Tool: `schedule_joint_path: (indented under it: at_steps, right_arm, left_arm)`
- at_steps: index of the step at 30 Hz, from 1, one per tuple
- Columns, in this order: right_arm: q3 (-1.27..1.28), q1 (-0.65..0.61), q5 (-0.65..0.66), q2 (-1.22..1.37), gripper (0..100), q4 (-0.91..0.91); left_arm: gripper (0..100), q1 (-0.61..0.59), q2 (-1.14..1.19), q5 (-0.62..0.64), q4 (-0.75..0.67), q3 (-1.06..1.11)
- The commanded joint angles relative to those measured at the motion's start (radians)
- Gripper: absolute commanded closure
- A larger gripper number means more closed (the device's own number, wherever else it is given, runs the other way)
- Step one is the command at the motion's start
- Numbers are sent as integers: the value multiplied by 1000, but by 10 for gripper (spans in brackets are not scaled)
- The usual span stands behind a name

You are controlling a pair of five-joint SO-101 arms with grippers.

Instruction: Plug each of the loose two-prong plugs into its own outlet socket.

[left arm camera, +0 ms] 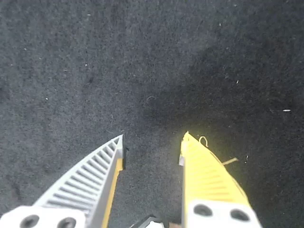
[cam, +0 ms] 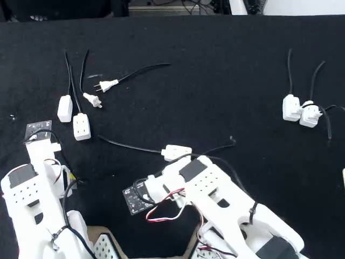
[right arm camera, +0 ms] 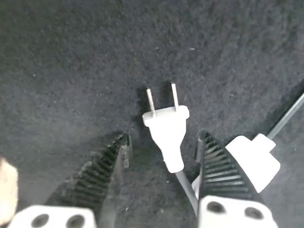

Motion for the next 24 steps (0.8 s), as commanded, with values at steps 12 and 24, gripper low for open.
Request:
schedule_joint_path:
  at_steps: [12, 24]
  right_arm:
    - [-239, 20, -123, 351, 911, -26]
    - [-472, 14, -638, 8, 988, 199]
  left_arm:
    - [802, -5, -18, -8, 5, -4]
    - [802, 2, -18, -6, 0, -19]
